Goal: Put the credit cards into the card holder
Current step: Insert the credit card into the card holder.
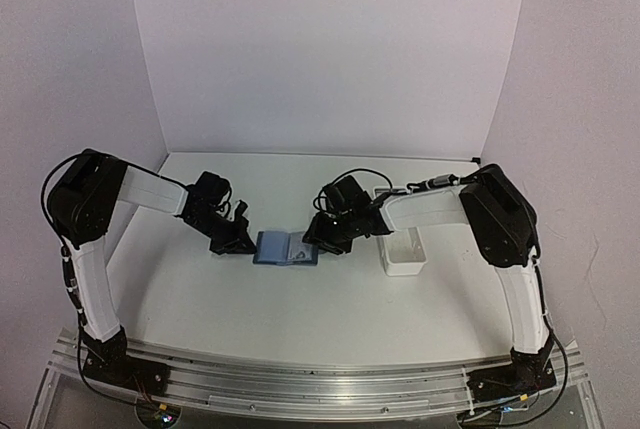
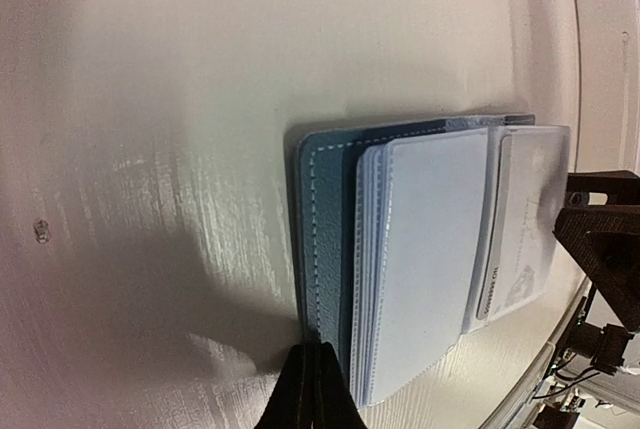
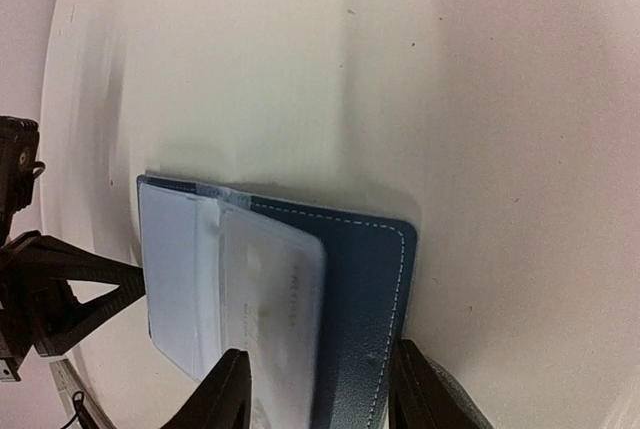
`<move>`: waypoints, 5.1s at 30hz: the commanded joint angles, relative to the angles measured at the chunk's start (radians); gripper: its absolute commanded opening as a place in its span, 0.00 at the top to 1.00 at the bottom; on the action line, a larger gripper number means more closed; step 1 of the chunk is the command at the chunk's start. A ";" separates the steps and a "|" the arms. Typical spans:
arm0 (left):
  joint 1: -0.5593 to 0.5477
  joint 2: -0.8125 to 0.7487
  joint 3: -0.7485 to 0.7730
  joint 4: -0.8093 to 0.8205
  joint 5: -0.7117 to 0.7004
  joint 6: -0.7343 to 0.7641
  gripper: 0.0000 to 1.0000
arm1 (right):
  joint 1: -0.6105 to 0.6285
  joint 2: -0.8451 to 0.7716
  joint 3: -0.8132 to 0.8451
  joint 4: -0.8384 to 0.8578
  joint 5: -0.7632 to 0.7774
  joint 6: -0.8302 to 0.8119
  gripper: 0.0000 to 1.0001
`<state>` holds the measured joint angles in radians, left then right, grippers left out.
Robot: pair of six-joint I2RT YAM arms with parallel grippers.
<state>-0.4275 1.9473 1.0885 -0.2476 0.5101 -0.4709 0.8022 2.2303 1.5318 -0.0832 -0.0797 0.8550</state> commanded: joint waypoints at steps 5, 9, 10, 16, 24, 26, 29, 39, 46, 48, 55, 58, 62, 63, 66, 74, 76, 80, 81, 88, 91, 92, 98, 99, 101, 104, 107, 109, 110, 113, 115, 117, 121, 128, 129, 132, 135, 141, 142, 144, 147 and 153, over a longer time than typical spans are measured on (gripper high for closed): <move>-0.023 0.044 -0.025 -0.018 -0.016 0.015 1.00 | 0.023 -0.081 0.099 -0.083 0.079 -0.095 0.55; -0.024 0.045 -0.024 -0.018 -0.019 0.016 1.00 | 0.022 -0.079 0.101 -0.102 0.097 -0.100 0.55; -0.024 0.045 -0.023 -0.018 -0.021 0.018 1.00 | 0.022 -0.075 0.093 -0.101 0.091 -0.089 0.55; -0.024 0.045 -0.024 -0.017 -0.025 0.020 1.00 | 0.027 -0.068 0.093 -0.114 0.123 -0.069 0.52; -0.023 0.044 -0.020 -0.016 -0.027 0.028 1.00 | 0.041 -0.078 0.141 -0.173 0.202 -0.156 0.49; -0.025 0.045 -0.022 -0.013 -0.028 0.028 1.00 | 0.041 -0.061 0.141 -0.173 0.170 -0.143 0.51; -0.026 0.046 -0.022 -0.009 -0.027 0.026 1.00 | 0.040 -0.023 0.136 -0.169 0.127 -0.099 0.53; -0.028 0.037 -0.027 -0.012 -0.029 0.024 1.00 | 0.040 0.049 0.154 -0.169 0.087 -0.083 0.52; -0.030 0.042 -0.023 -0.010 -0.027 0.023 1.00 | 0.041 0.041 0.148 -0.170 0.101 -0.095 0.51; -0.029 0.043 -0.022 -0.010 -0.027 0.023 1.00 | 0.040 0.036 0.142 -0.171 0.116 -0.094 0.51; -0.030 0.042 -0.012 -0.012 -0.015 0.036 1.00 | 0.083 0.046 0.243 -0.185 0.183 -0.259 0.41; -0.030 0.044 -0.012 -0.014 -0.019 0.041 1.00 | 0.121 0.082 0.291 -0.220 0.280 -0.305 0.35; -0.030 0.044 -0.012 -0.006 -0.017 0.043 1.00 | 0.189 0.168 0.354 -0.247 0.424 -0.399 0.32; -0.030 0.045 -0.010 -0.004 -0.018 0.046 1.00 | 0.202 0.193 0.373 -0.254 0.445 -0.422 0.31; -0.030 0.044 -0.010 -0.006 -0.023 0.055 1.00 | 0.213 0.239 0.406 -0.269 0.502 -0.441 0.31; -0.030 0.042 -0.009 -0.005 -0.018 0.050 1.00 | 0.215 0.262 0.390 -0.271 0.536 -0.449 0.43; -0.030 0.042 -0.008 -0.005 -0.018 0.052 1.00 | 0.215 0.259 0.377 -0.269 0.498 -0.436 0.46; -0.030 0.040 -0.011 -0.006 -0.018 0.054 1.00 | 0.215 0.254 0.367 -0.260 0.407 -0.421 0.48; -0.030 0.039 -0.011 -0.006 -0.018 0.054 1.00 | 0.213 0.251 0.362 -0.253 0.388 -0.415 0.49; -0.030 0.036 -0.015 -0.005 -0.016 0.052 1.00 | 0.179 0.162 0.247 -0.164 0.322 -0.313 0.60; -0.030 0.035 -0.016 -0.004 -0.017 0.052 1.00 | 0.168 0.124 0.204 -0.143 0.313 -0.290 0.67; -0.030 0.035 -0.016 -0.004 -0.017 0.052 1.00 | 0.165 0.119 0.198 -0.140 0.315 -0.286 0.70; -0.030 0.032 0.005 -0.019 -0.019 0.073 1.00 | 0.144 0.092 0.149 -0.101 0.251 -0.229 0.73; -0.030 0.030 0.016 -0.030 -0.021 0.088 1.00 | 0.138 0.082 0.124 -0.077 0.222 -0.207 0.73; -0.030 0.022 0.041 -0.057 -0.022 0.139 1.00 | 0.120 0.044 0.050 0.000 0.157 -0.144 0.73; -0.027 -0.006 0.072 -0.063 -0.020 0.207 1.00 | 0.085 -0.014 -0.114 0.215 0.069 0.008 0.76; -0.029 -0.078 0.060 0.016 0.016 0.268 1.00 | 0.077 -0.018 -0.147 0.291 0.011 0.080 0.78; -0.038 -0.133 0.040 0.100 0.068 0.293 0.99 | 0.077 -0.003 -0.146 0.322 -0.022 0.119 0.78; -0.044 -0.146 0.036 0.129 0.088 0.294 0.96 | 0.078 0.000 -0.148 0.339 -0.027 0.138 0.78; -0.068 -0.135 0.045 0.157 0.145 0.255 0.87 | 0.078 0.002 -0.164 0.404 -0.029 0.190 0.77; -0.073 -0.095 0.049 0.161 0.153 0.195 0.85 | 0.077 0.006 -0.181 0.452 -0.041 0.235 0.77; -0.074 -0.046 0.056 0.166 0.142 0.158 0.87 | 0.079 0.013 -0.195 0.504 -0.069 0.278 0.76; -0.088 0.006 0.080 0.166 0.085 0.180 0.89 | 0.086 0.012 -0.212 0.528 -0.067 0.306 0.76; -0.116 0.046 0.094 0.186 0.033 0.227 0.90 | 0.095 -0.033 -0.229 0.511 -0.041 0.291 0.73; -0.119 0.049 0.092 0.189 0.033 0.231 0.90 | 0.095 -0.044 -0.237 0.507 -0.035 0.292 0.71; -0.131 0.053 0.094 0.190 0.037 0.250 0.90 | 0.096 -0.070 -0.260 0.493 -0.019 0.293 0.65; -0.137 0.053 0.098 0.181 0.043 0.259 0.90 | 0.098 -0.097 -0.253 0.441 0.005 0.275 0.62; -0.139 0.049 0.125 0.158 0.064 0.294 0.90 | 0.105 -0.151 -0.187 0.299 0.069 0.201 0.53; -0.139 0.049 0.133 0.156 0.069 0.301 0.90 | 0.105 -0.159 -0.179 0.273 0.076 0.192 0.53; -0.140 0.048 0.147 0.151 0.079 0.312 0.90 | 0.106 -0.182 -0.170 0.229 0.115 0.179 0.51; -0.144 0.051 0.162 0.144 0.090 0.327 0.90 | 0.106 -0.218 -0.180 0.189 0.162 0.161 0.50; -0.162 0.062 0.181 0.134 0.113 0.323 0.89 | 0.100 -0.265 -0.179 0.093 0.234 0.124 0.50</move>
<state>-0.5720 1.9960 1.2282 -0.1060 0.5903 -0.1704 0.9031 2.0341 1.3218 0.1081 0.0707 1.0276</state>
